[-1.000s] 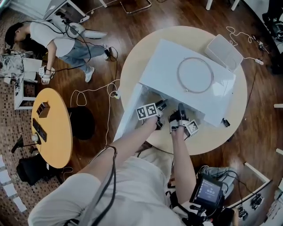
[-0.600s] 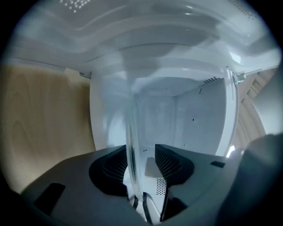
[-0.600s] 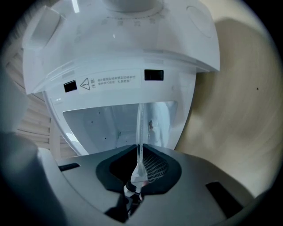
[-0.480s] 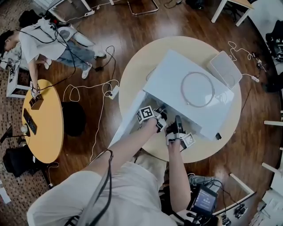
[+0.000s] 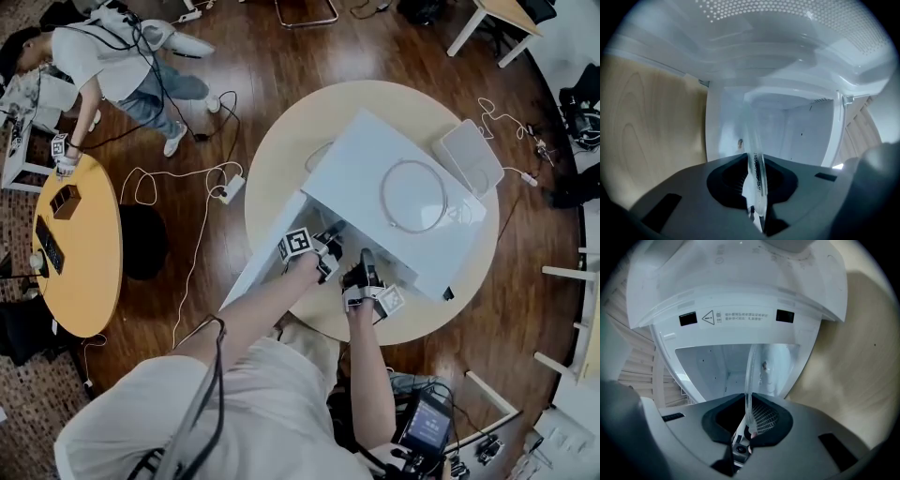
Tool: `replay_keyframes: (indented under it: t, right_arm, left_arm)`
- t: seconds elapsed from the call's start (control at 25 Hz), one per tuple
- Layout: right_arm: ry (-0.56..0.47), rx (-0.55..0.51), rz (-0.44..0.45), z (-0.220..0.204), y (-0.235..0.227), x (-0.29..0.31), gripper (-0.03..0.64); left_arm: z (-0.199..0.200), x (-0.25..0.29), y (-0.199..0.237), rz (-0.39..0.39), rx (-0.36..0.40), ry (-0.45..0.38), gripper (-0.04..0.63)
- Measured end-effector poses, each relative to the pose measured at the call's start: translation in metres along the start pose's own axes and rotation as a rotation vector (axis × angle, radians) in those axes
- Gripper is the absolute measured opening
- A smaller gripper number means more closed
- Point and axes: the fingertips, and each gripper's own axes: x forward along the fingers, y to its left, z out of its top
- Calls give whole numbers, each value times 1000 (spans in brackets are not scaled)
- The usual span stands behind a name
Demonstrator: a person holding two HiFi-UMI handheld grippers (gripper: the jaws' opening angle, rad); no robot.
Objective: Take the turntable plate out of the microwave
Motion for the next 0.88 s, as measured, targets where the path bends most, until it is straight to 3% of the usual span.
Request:
replay_keyframes:
  t: [0.28, 0.4, 0.6, 0.8, 0.88]
  right_arm:
    - [36, -20, -6, -13, 5, -15, 32]
    - [78, -96, -8, -21, 5, -24, 32]
    - [121, -181, -10, -28, 8, -32, 40]
    - [198, -281, -23, -34, 11, -35, 51]
    - [215, -239, -12, -40, 19, -38, 54]
  left_arm:
    - [-9, -16, -11, -41, 6, 14, 38]
    - [-14, -25, -17, -77, 30, 38, 35]
    - [-19, -42, -15, -46, -4, 30, 35]
    - [-17, -55, -29, -65, 24, 20, 35]
    - [-20, -60, -26, -59, -2, 13, 35]
